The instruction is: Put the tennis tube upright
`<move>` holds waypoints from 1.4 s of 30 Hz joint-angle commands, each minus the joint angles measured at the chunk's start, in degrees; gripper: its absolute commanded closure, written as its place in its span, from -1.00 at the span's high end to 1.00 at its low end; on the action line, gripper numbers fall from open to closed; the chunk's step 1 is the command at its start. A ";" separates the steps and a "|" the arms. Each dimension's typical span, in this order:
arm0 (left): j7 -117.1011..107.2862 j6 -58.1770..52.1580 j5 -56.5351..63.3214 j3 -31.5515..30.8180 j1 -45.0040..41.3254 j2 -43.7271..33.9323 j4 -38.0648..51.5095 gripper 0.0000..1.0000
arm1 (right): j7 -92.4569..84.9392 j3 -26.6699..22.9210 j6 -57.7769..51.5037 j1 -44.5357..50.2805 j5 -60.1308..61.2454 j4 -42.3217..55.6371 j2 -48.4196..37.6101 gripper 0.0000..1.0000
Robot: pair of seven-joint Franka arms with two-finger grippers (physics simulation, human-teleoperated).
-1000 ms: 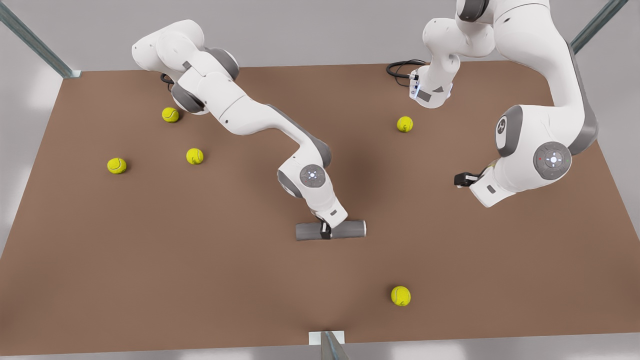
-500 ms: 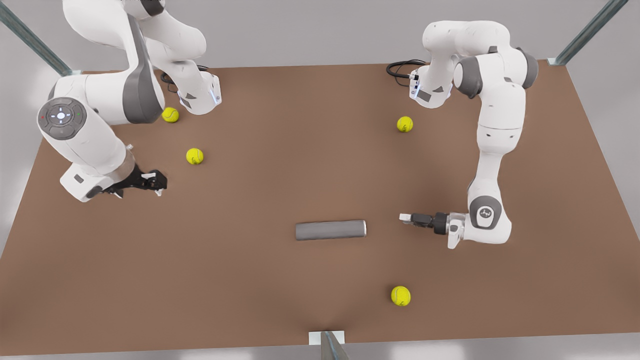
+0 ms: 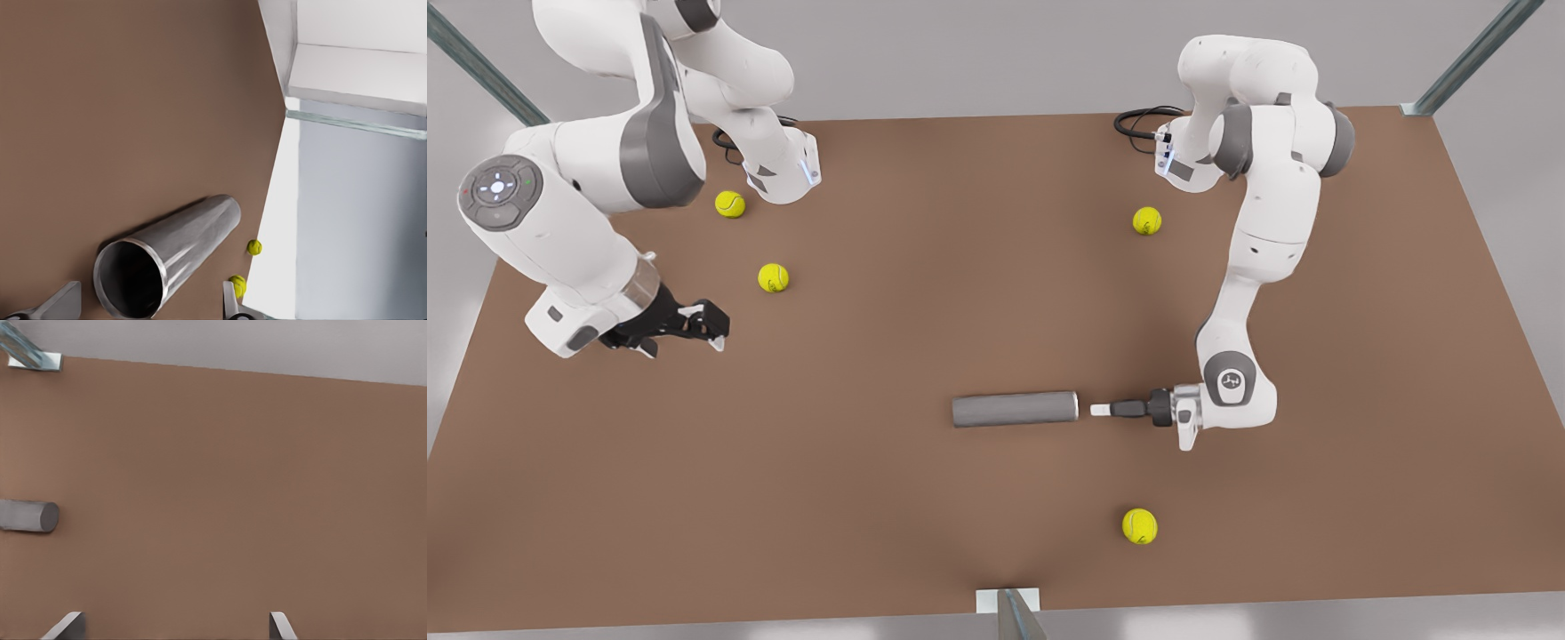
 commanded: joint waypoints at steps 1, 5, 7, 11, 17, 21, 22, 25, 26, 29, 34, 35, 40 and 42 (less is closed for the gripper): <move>0.02 0.17 -3.61 0.00 -0.26 0.00 0.00 1.00 | 0.07 0.00 0.56 -0.17 0.11 0.06 0.04 1.00; 0.02 2.80 -6.51 -0.35 -1.84 0.08 0.00 1.00 | 0.07 0.00 1.35 -0.18 0.37 -0.02 0.13 1.00; 0.02 3.24 -7.04 -0.44 -2.28 0.08 0.00 1.00 | -0.02 0.00 1.18 -0.18 0.02 -0.11 0.13 1.00; 0.37 2.98 -6.95 -0.44 -2.37 0.08 -0.61 1.00 | 0.07 0.00 0.83 -0.35 0.02 -0.20 0.13 1.00; 1.17 2.89 -6.42 -0.44 -2.28 0.00 -2.46 1.00 | 0.07 0.00 0.83 -0.44 -0.16 -0.20 0.13 1.00; 1.08 3.42 -6.95 -0.44 -3.16 0.00 -2.90 1.00 | 0.07 0.00 0.83 -0.35 -0.16 -0.20 0.13 1.00; 1.08 3.95 -7.04 -0.44 -3.25 0.00 -2.90 1.00 | 0.07 0.00 0.83 -0.35 -0.16 -0.20 0.13 1.00; 0.99 5.53 -7.12 -1.84 -3.25 0.00 -2.90 1.00 | 0.07 0.00 0.83 -0.35 -0.16 -0.20 0.13 1.00; 0.90 5.53 -7.12 -1.84 -3.25 0.00 -2.90 1.00 | 0.07 0.00 0.83 -0.44 -0.16 -0.20 0.13 1.00; 0.55 5.44 -7.12 -1.84 -3.25 -0.27 -2.81 1.00 | 0.07 0.00 0.83 -0.35 -0.24 -0.20 0.13 1.00; 0.46 5.18 -7.04 -1.84 -3.16 -0.71 -2.81 1.00 | 0.16 0.00 0.91 -0.26 -0.24 -0.20 0.13 1.00; 0.55 5.27 -7.04 -1.84 -3.07 -0.71 -2.81 1.00 | 0.16 0.00 0.91 -0.26 -0.24 -0.20 0.13 1.00; 0.46 5.62 -7.12 -2.99 -3.16 -0.71 -2.81 0.80 | 0.25 0.00 0.91 -0.18 -0.24 -0.11 0.13 1.00; 0.55 5.79 -7.04 -2.99 -3.16 -0.71 -2.72 0.70 | 0.25 0.00 0.91 -0.18 -0.24 -0.20 0.13 1.00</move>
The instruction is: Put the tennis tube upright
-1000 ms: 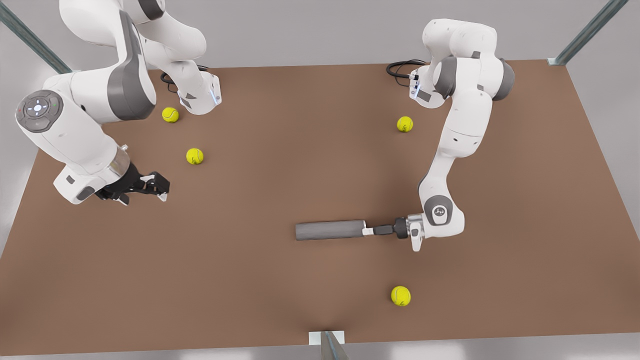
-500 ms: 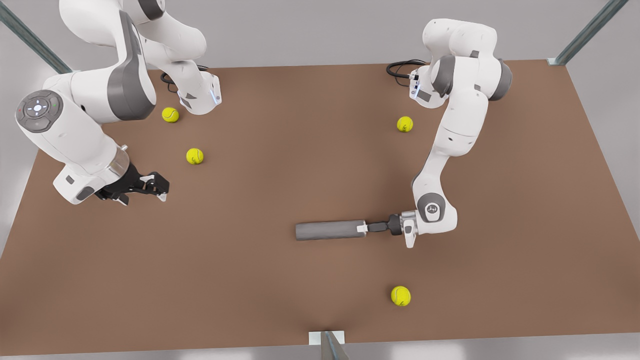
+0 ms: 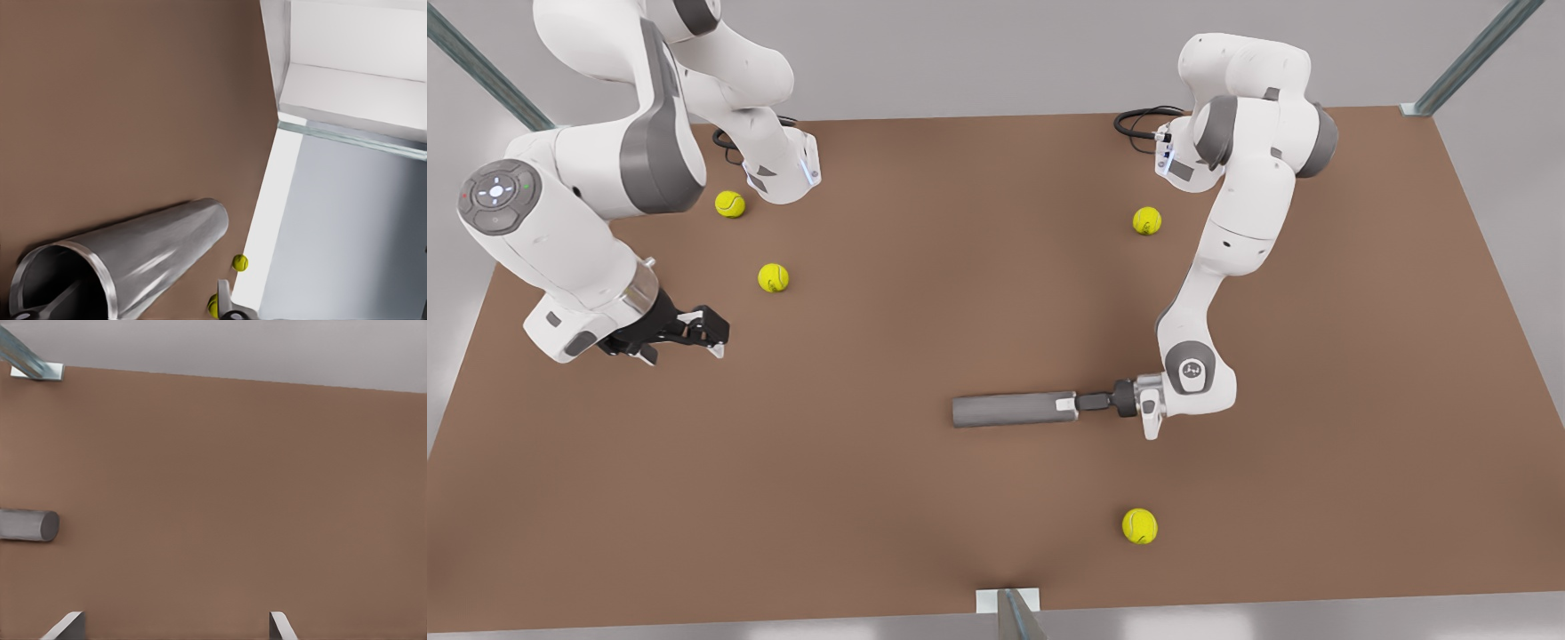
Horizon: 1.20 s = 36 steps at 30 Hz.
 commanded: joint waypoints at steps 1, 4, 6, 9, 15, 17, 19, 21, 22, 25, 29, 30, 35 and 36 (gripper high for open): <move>0.00 0.01 0.02 -0.02 0.00 0.04 0.00 0.58 | -0.09 0.00 0.00 -0.11 -0.01 0.04 -0.01 1.00; -0.09 0.53 0.02 -0.63 0.00 0.04 0.00 0.28 | -0.26 0.00 0.26 -0.02 -0.18 0.04 -0.01 1.00; 0.00 0.53 0.02 -1.16 0.00 0.13 -0.09 0.10 | -0.26 0.00 0.62 -0.11 -0.19 0.04 0.43 1.00; 0.00 0.53 0.02 -1.16 0.09 0.21 -0.09 0.00 | -0.26 0.00 3.43 0.06 -0.18 0.04 1.23 1.00; -0.26 0.10 0.11 -1.16 0.09 0.21 -0.09 -0.27 | 0.00 0.00 3.43 0.24 -0.36 0.13 1.23 1.00; -0.35 -0.08 0.20 -1.16 0.18 0.13 -0.09 -0.33 | 0.00 0.00 4.22 0.15 -2.03 0.13 1.49 1.00; -1.14 -0.08 0.46 -1.16 0.18 0.13 0.00 -0.34 | 0.00 0.00 4.22 0.24 -6.95 0.13 2.02 1.00; -1.23 -0.26 0.64 -1.16 0.27 -0.05 -0.08 -0.36 | 0.00 0.00 4.22 0.15 -7.13 0.04 2.02 1.00; -1.58 -0.34 0.64 -1.16 0.35 -0.14 -0.09 -0.38 | 0.00 0.00 4.22 0.15 -7.22 0.04 2.02 1.00; -1.58 -0.43 0.64 -1.16 0.35 -0.49 -0.09 -0.38 | 0.00 0.00 4.22 0.15 -7.22 0.04 2.02 1.00; -2.37 -0.87 0.90 -1.16 0.35 -1.11 -0.09 -0.38 | 0.00 0.00 4.22 0.07 -7.22 0.04 2.02 1.00; -2.90 -0.96 0.90 -1.16 0.35 -1.37 -0.09 -0.38 | 0.00 0.00 4.22 0.15 -7.22 0.04 2.10 1.00; -4.13 -0.96 1.69 -1.16 0.35 -1.90 -0.09 -0.43 | 0.00 0.00 4.22 0.07 -7.22 0.04 2.10 1.00; -4.13 -0.96 1.78 -1.16 0.35 -1.90 -0.09 -0.43 | 0.00 0.00 4.22 0.07 -7.22 0.04 2.10 1.00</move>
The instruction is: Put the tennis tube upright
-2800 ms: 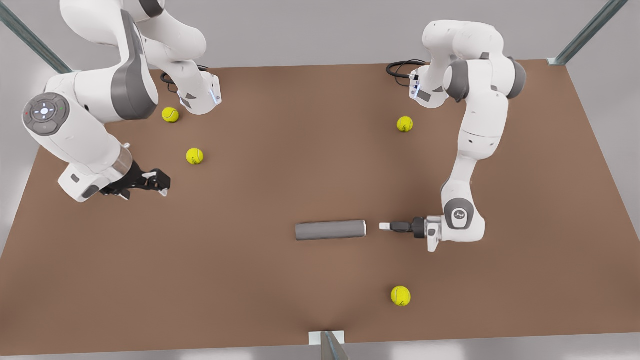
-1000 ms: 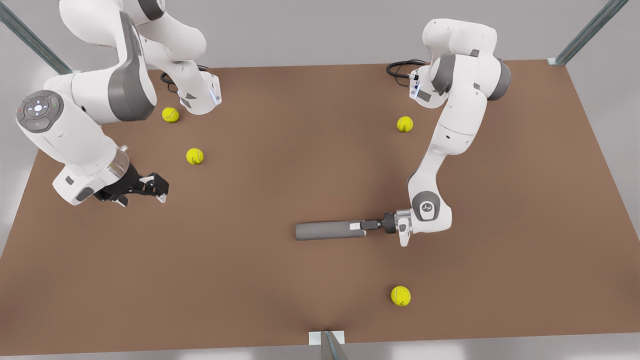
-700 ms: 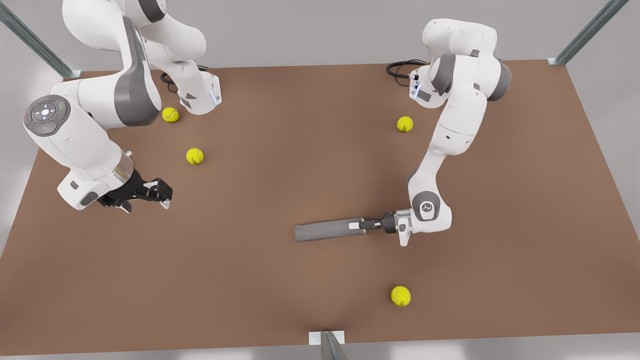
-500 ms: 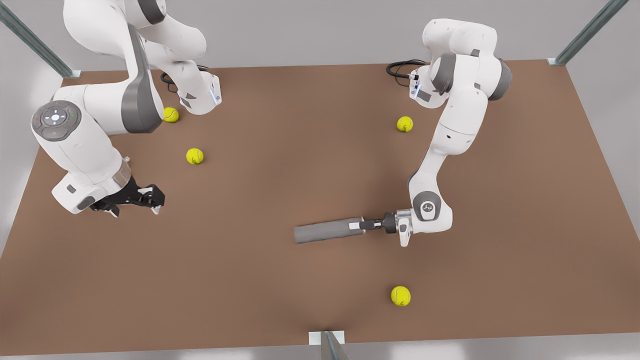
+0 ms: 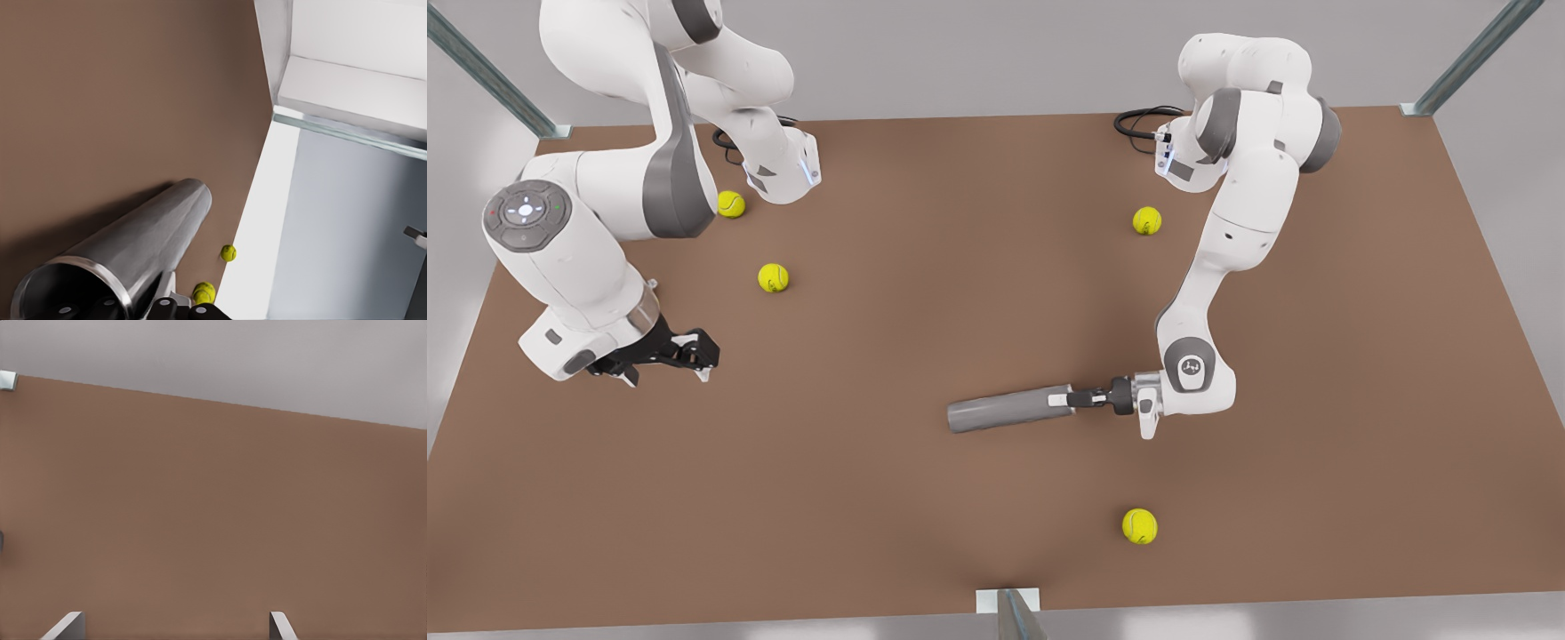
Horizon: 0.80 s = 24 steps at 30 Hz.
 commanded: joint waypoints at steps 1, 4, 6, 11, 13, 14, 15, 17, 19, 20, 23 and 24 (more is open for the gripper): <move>0.00 0.00 0.24 0.00 0.00 -0.09 0.00 -0.46 | 0.00 0.00 0.00 0.00 0.00 0.00 0.00 1.00; -1.58 -0.18 0.68 0.00 0.00 -0.70 0.00 -0.51 | 0.00 0.00 0.00 0.09 0.00 0.00 0.00 1.00; -2.55 -0.18 0.77 0.00 0.00 -0.97 0.09 -0.51 | 0.00 0.00 0.00 0.09 0.09 0.00 0.08 1.00; -2.64 -0.18 0.77 -0.35 0.00 -1.15 0.09 -0.57 | 0.00 0.00 0.00 0.00 0.09 0.00 0.08 1.00; -2.72 -0.18 1.56 -0.35 0.00 -1.23 0.09 -0.57 | 0.26 0.00 0.00 0.09 0.44 0.00 0.08 1.00; -3.60 -0.18 1.65 -0.35 0.00 -1.50 0.18 -0.57 | -0.09 0.00 0.00 0.00 0.44 0.09 0.08 1.00; -3.69 -0.18 2.00 -0.35 0.00 -1.58 0.26 -0.57 | 0.00 0.00 0.00 -0.09 0.79 0.09 0.08 1.00; -3.69 -0.18 2.35 -0.35 0.00 -2.02 0.18 -0.57 | 0.26 0.00 1.93 0.00 0.79 0.09 0.35 1.00; -5.01 -0.18 3.05 -0.35 0.00 -2.38 0.18 -0.57 | 0.26 0.00 1.93 0.00 0.53 0.09 0.43 1.00; -5.10 -0.18 3.05 -0.35 0.00 -2.55 0.18 -0.57 | 0.00 0.00 1.93 0.00 0.53 0.09 0.43 1.00; -7.47 -0.18 5.95 -0.26 0.09 -3.61 0.18 -0.57 | -0.18 -0.09 1.85 -0.70 0.18 -0.26 0.52 1.00; -7.82 -0.18 6.21 -0.18 0.09 -4.05 0.18 -0.57 | -0.18 -0.26 1.85 -0.70 0.18 -0.26 0.43 1.00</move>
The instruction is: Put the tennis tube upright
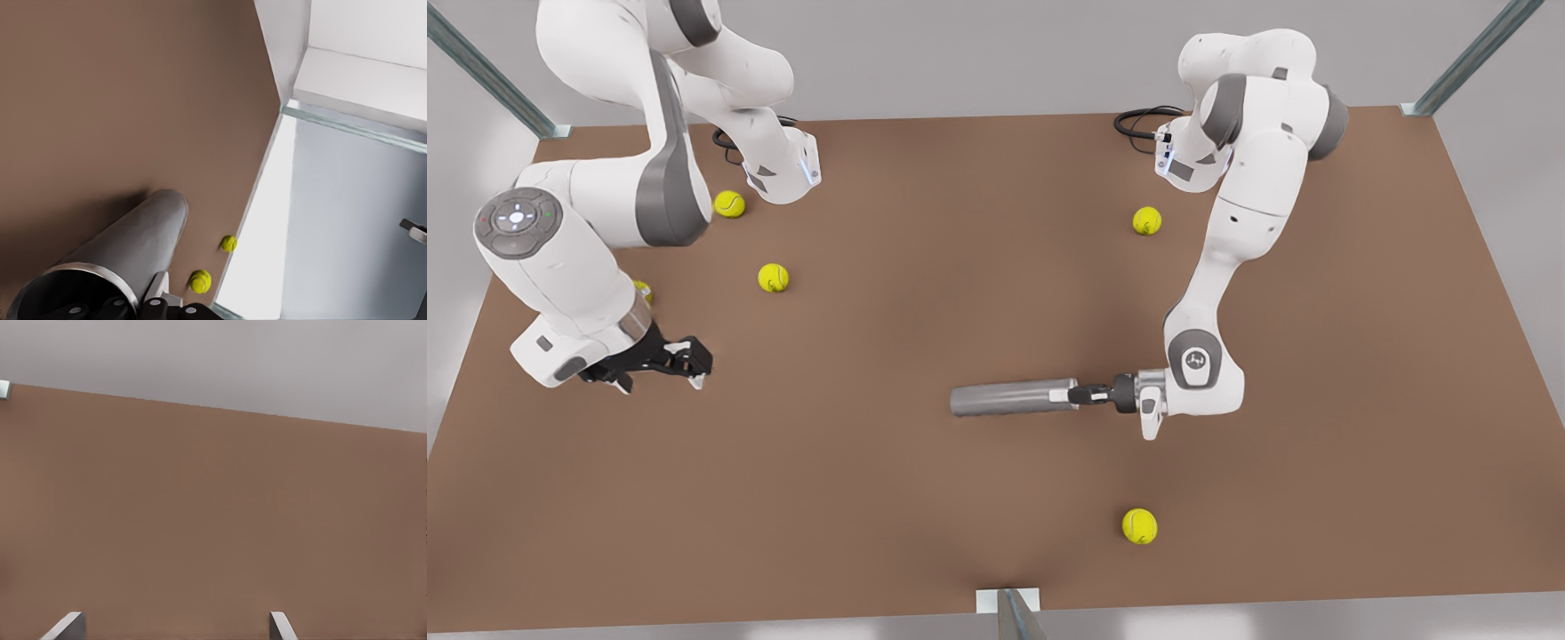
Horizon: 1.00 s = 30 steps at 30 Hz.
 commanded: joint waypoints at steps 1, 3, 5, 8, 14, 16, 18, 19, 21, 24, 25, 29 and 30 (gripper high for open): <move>-0.46 -0.01 1.94 0.00 0.00 -0.27 0.00 -0.57 | 0.00 0.00 0.00 0.03 0.00 0.05 -0.01 1.00; -1.43 -0.01 2.56 0.35 0.08 -1.24 -0.18 -0.57 | 0.18 0.00 0.00 0.12 0.35 0.14 -0.01 1.00; -5.12 -0.01 6.43 0.62 0.17 -2.64 -0.18 -0.57 | 0.44 0.00 4.91 0.03 0.09 0.14 2.01 1.00; -9.87 -0.10 11.61 0.70 1.66 -4.67 -0.09 -0.57 | -0.08 -0.17 12.04 -2.96 1.05 0.14 5.00 1.00; -10.48 -1.16 15.57 1.14 2.46 -5.28 -0.09 -0.57 | 0.09 2.90 -1.13 -2.08 1.05 0.31 3.69 1.00; -11.36 -1.16 16.45 1.14 2.63 -5.55 -0.09 -0.57 | 0.18 5.18 -8.34 -1.99 0.97 0.40 2.28 1.00; -12.41 -1.16 18.47 1.14 2.63 -5.98 -0.09 -0.57 | 0.18 6.24 -12.66 -1.99 1.14 2.42 1.93 1.00; -12.59 -1.16 18.82 1.23 2.63 -6.69 -0.09 -0.57 | 0.18 6.07 -12.66 -2.25 0.88 2.42 2.01 1.00; -14.79 -1.24 20.67 1.23 2.63 -8.00 -0.18 -0.57 | 0.27 5.89 -12.57 -2.78 0.62 2.51 2.10 1.00; -17.69 -1.94 24.01 1.23 3.51 -9.50 -0.09 -0.57 | 0.27 5.89 -12.66 -2.96 0.70 2.51 2.10 1.00; -17.78 -2.21 25.06 1.23 4.13 -9.76 -0.09 -0.57 | 0.27 5.80 -12.66 -2.96 0.70 2.51 2.10 1.00; -18.92 -2.21 27.79 1.23 4.57 -10.82 -0.09 -0.57 | 0.35 5.89 -12.66 -2.87 0.70 2.51 2.10 1.00; -19.01 -2.21 29.54 1.23 4.65 -11.08 0.00 -0.57 | 0.35 5.89 -12.57 -2.87 0.70 2.51 2.10 1.00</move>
